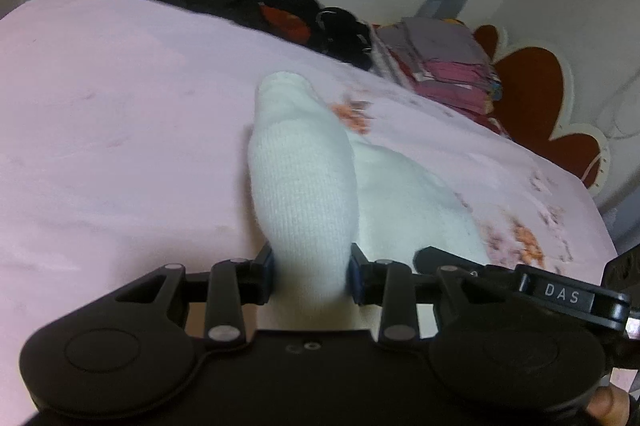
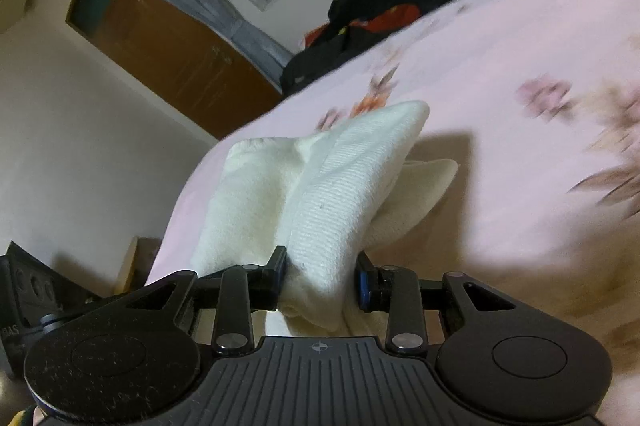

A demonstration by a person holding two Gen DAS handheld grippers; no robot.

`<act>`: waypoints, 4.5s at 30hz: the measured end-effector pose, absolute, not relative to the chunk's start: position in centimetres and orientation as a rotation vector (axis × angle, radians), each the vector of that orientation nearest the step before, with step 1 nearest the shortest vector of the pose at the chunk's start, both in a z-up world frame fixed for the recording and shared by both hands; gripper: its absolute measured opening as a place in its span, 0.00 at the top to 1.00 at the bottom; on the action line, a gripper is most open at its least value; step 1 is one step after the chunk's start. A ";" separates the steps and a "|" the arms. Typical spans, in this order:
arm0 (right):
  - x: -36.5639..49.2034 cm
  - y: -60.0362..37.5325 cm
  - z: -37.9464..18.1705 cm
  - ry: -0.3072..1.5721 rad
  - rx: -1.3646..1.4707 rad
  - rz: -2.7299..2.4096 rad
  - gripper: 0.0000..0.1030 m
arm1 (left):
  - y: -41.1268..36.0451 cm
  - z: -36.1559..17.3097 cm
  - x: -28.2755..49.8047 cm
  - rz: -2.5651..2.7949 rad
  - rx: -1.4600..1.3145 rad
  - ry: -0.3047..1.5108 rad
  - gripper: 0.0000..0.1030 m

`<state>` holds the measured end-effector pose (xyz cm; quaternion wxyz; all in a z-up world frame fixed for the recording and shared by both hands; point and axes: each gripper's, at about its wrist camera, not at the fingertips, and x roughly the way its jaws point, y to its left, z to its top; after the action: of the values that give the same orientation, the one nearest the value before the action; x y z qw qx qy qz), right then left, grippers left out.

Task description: Fold small clothes

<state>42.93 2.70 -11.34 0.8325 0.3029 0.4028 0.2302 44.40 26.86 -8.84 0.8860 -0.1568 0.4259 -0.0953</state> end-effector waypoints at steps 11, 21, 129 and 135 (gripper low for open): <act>43.4 4.1 -14.4 0.911 0.531 0.360 0.62 | 30.1 -12.4 45.1 -0.205 -0.328 0.910 0.37; 44.5 8.1 -8.8 0.745 0.305 0.316 0.62 | 29.8 -9.3 46.8 -0.180 -0.258 0.727 0.70; 3.1 0.8 4.7 0.470 0.052 0.300 0.00 | 18.3 5.1 6.2 0.190 -0.031 0.653 0.00; 2.6 1.2 5.0 0.456 0.046 0.309 0.00 | 18.6 5.2 5.9 0.184 -0.038 0.658 0.00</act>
<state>2.60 1.19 4.97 0.9620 0.0226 0.2253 0.1526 5.86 18.61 5.24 0.9421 -0.0186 0.3225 0.0902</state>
